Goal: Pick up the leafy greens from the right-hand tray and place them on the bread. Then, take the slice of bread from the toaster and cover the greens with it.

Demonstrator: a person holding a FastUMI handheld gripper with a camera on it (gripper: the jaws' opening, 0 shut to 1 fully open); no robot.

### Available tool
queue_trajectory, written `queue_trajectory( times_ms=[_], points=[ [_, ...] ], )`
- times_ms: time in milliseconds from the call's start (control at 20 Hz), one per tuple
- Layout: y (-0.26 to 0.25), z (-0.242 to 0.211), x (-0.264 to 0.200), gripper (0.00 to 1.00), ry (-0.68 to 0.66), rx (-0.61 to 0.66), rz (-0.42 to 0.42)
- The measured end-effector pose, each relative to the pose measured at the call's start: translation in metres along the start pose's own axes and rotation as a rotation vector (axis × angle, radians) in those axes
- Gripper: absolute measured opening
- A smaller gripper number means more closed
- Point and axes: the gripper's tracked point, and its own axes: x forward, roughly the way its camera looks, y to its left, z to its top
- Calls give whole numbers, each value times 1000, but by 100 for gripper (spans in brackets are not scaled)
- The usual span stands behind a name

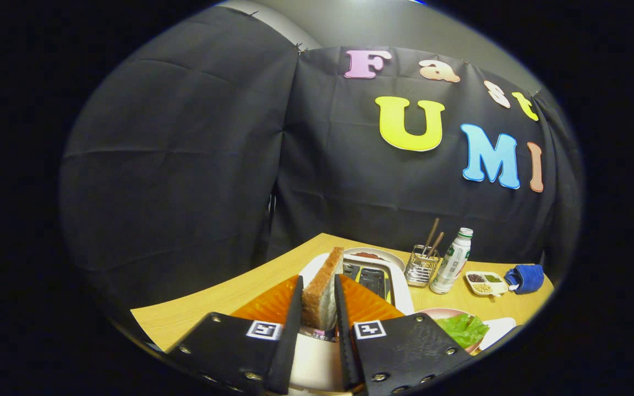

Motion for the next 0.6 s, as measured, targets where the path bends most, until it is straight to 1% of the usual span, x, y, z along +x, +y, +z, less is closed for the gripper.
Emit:
queue_trajectory(
  times_ms=[50, 100, 150, 200, 300, 450, 600],
  points=[
    [4, 2, -4, 12, 4, 12, 10],
    [5, 7, 3, 12, -11, 17, -1],
    [6, 7, 1, 8, -4, 35, -3],
    [11, 5, 1, 4, 0, 49, 16],
    [16, 7, -4, 4, 10, 103, 52],
    [6, 27, -10, 4, -14, 143, 67],
    [5, 34, -15, 4, -31, 145, 86]
  ],
)
